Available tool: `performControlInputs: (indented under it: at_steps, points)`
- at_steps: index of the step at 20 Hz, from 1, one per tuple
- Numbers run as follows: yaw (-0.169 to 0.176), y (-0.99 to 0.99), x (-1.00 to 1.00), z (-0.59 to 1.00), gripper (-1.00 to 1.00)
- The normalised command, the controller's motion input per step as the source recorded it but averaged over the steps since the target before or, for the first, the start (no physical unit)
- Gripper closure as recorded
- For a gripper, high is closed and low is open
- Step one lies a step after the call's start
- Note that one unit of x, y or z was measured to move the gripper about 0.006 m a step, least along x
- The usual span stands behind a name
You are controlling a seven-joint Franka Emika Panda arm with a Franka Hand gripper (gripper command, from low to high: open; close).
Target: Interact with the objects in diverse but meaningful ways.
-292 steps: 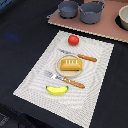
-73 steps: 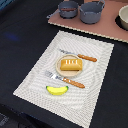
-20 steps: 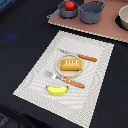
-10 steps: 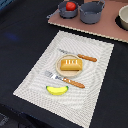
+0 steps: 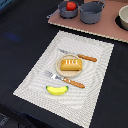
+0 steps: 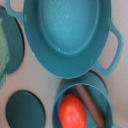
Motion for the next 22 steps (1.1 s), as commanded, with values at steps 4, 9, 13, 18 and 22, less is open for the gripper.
performControlInputs:
  at_steps: [4, 9, 13, 18, 22]
  points:
    - [0.023, -0.25, 0.53, 0.49, -1.00]
    - [0.000, -0.24, 0.77, 0.32, -1.00]
    - [0.000, -0.26, 0.82, 0.02, -1.00]
    - [0.000, -0.13, 0.56, -0.22, -1.00]
    - [0.000, -0.08, 0.34, -0.32, -1.00]
